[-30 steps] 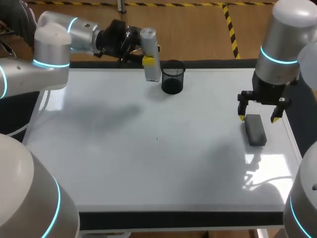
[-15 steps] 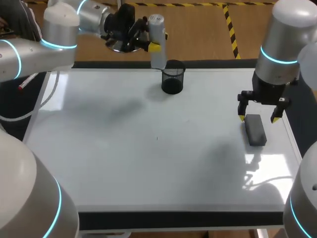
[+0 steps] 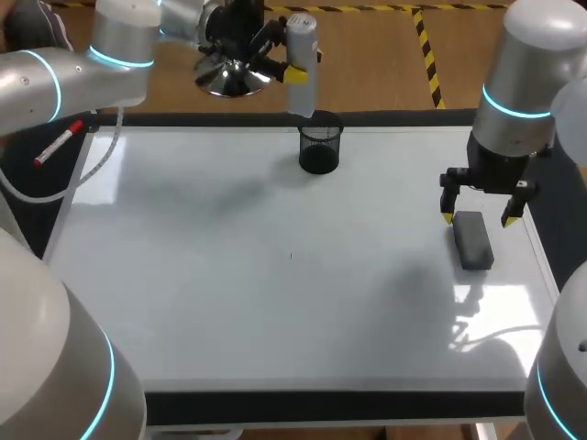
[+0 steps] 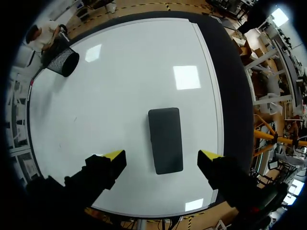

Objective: Pick up the inspection probe, press it on each red-marked spot on the whiteboard one by one, put down the probe, pick up the eraser, and wipe off all the red marks.

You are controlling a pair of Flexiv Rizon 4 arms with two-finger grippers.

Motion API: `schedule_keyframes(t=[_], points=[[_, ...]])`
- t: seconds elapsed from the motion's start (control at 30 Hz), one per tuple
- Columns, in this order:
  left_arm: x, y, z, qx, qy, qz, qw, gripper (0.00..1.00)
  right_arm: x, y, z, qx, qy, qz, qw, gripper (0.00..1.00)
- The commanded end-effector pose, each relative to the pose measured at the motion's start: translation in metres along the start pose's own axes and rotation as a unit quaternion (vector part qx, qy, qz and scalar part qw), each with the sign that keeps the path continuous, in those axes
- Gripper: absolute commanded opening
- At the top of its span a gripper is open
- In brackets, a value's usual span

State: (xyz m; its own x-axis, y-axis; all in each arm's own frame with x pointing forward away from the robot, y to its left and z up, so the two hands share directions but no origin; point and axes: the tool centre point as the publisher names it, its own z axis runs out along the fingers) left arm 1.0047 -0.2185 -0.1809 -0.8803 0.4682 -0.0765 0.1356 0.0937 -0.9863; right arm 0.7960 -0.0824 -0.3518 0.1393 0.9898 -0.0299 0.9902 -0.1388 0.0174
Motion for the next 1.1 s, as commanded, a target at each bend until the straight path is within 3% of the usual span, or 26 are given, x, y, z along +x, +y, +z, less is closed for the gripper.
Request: schedule_keyframes(t=[0.03, 0.4, 1.1], points=[[-0.005, 0.000, 0.003, -0.003, 0.002, 0.000, 1.000, 0.00, -0.001, 0.000, -0.001, 0.000, 0.000, 0.000, 1.000, 1.00], [-0.010, 0.005, 0.009, -0.008, -0.058, 0.001, 0.998, 0.00, -0.001, 0.000, -0.001, 0.000, 0.000, 0.000, 1.000, 1.00], [-0.025, 0.016, 0.019, 0.007, -0.059, -0.002, 0.998, 0.00, -0.001, 0.000, -0.001, 0.000, 0.000, 0.000, 1.000, 1.00]])
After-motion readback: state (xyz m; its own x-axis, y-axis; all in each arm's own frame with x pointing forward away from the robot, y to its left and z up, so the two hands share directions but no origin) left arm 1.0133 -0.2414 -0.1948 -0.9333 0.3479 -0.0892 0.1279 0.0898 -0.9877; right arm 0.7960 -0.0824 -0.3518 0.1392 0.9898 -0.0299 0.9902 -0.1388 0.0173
